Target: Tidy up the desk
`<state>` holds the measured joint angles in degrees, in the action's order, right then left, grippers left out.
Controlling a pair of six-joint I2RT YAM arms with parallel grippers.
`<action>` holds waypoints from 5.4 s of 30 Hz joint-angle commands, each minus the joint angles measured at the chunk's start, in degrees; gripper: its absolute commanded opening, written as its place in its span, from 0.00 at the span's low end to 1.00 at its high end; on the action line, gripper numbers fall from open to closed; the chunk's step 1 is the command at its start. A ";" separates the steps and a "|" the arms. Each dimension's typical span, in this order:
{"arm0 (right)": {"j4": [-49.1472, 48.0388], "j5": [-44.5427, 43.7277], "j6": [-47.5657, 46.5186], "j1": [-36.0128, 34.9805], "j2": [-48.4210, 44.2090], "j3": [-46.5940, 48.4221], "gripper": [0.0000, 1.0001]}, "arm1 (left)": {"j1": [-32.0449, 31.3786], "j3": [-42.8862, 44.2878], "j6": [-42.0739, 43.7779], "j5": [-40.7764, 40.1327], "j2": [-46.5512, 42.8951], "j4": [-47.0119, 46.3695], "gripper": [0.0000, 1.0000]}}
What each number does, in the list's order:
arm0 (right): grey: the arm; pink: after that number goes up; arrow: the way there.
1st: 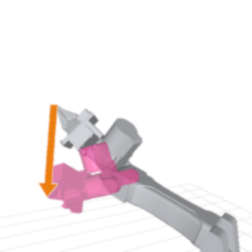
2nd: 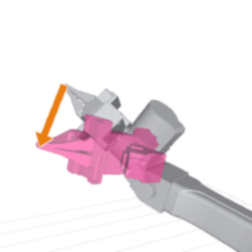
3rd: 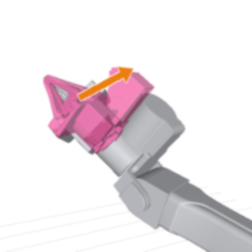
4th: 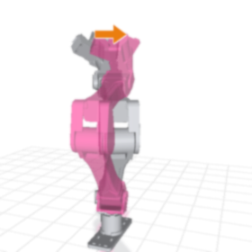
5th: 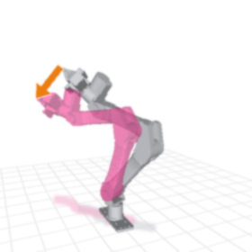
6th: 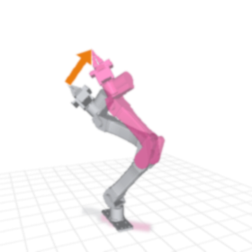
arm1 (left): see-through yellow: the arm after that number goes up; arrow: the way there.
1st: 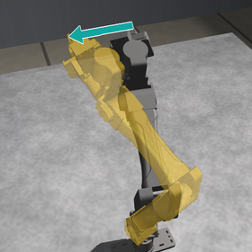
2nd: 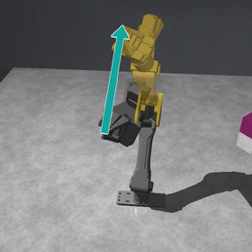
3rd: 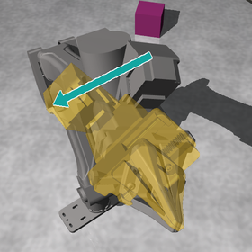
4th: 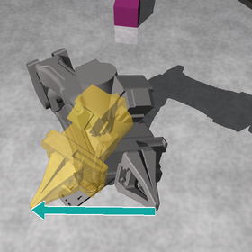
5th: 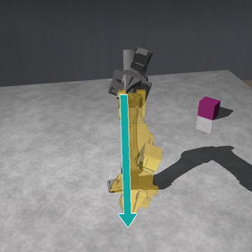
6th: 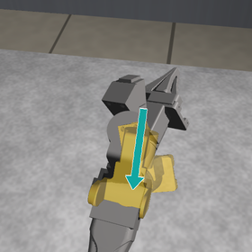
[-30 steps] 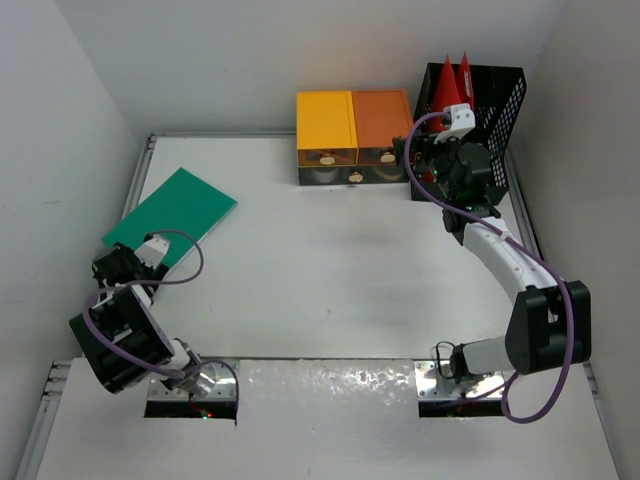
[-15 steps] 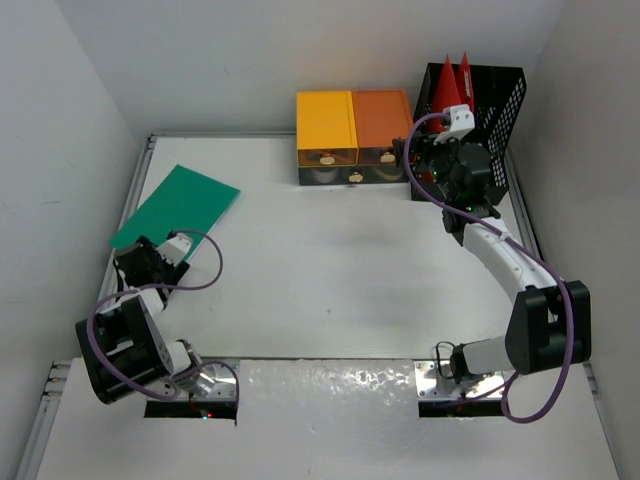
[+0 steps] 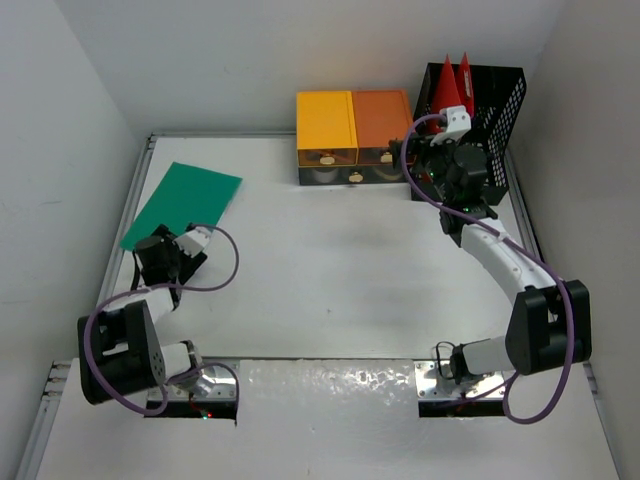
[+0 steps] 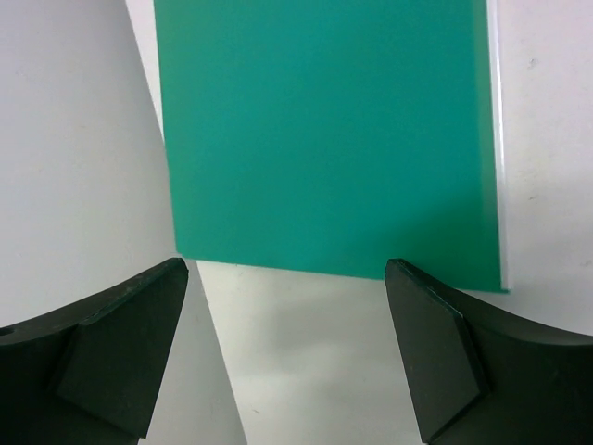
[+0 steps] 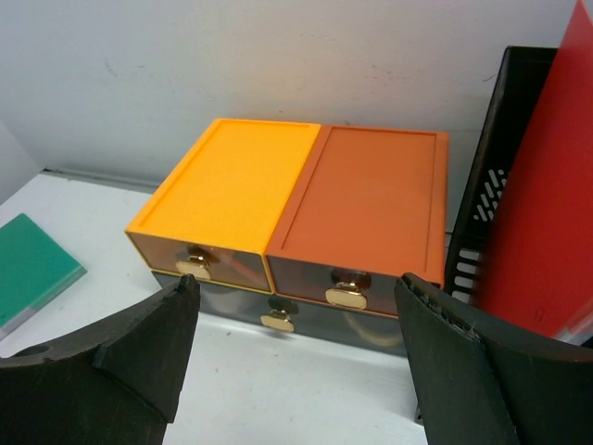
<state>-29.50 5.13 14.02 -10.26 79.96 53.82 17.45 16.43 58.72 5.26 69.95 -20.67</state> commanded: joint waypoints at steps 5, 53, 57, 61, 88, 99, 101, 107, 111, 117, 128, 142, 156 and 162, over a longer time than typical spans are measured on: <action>-2.67 -3.10 0.91 -3.54 0.54 -1.61 0.83 | -8.66 5.71 -2.55 -4.29 7.55 -6.05 0.87; -9.44 -4.86 4.00 -15.05 -3.76 -19.99 0.83 | -14.10 8.97 4.48 -8.07 16.53 -0.25 0.86; -9.35 -4.95 3.73 -15.05 -3.67 -20.07 0.83 | -18.58 10.99 2.81 -8.16 18.46 -0.95 0.87; -9.26 -4.95 3.82 -14.96 -3.50 -20.25 0.83 | -20.88 12.67 1.31 -8.60 19.52 -1.74 0.87; -7.77 -5.30 4.44 -15.05 -5.34 -20.69 0.83 | -31.16 3.17 12.48 -25.73 37.62 -41.47 0.66; -2.15 -5.74 3.12 -15.05 -6.22 -19.11 0.83 | -29.58 7.57 3.43 -18.97 31.66 -29.36 0.00; -2.49 -6.35 3.99 -14.96 -6.22 -19.98 0.83 | -28.79 7.83 0.97 -16.96 28.14 -25.76 0.00; -5.21 -6.18 14.09 -16.63 -1.15 -19.90 0.81 | -27.82 6.43 -2.20 -14.66 18.30 -18.71 0.00; -6.01 -5.30 19.79 -21.01 5.96 -15.16 0.80 | -27.82 4.67 -2.91 -14.84 13.29 -16.17 0.00; -13.39 0.23 36.31 -23.40 16.61 -8.40 0.76 | -27.82 1.33 -2.73 -13.17 1.02 -7.83 0.00; -11.13 -3.02 52.86 -27.35 34.54 8.65 0.92 | -27.91 4.66 -4.93 -8.51 -9.91 20.47 0.00; -3.29 -3.38 61.83 -32.63 50.55 25.27 0.92 | -28.09 3.70 -7.39 -6.23 -15.11 26.03 0.00; 6.28 1.73 68.15 -35.17 70.85 52.24 0.90 | -28.35 6.42 -7.83 -6.75 -14.49 26.55 0.00; 5.24 2.43 71.05 -36.84 76.03 58.40 0.65 | -28.44 10.99 -10.02 -3.51 -14.41 29.36 0.00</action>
<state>-27.31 6.61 82.96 -45.56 152.77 109.25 -10.83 22.72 51.11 -1.69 55.99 8.78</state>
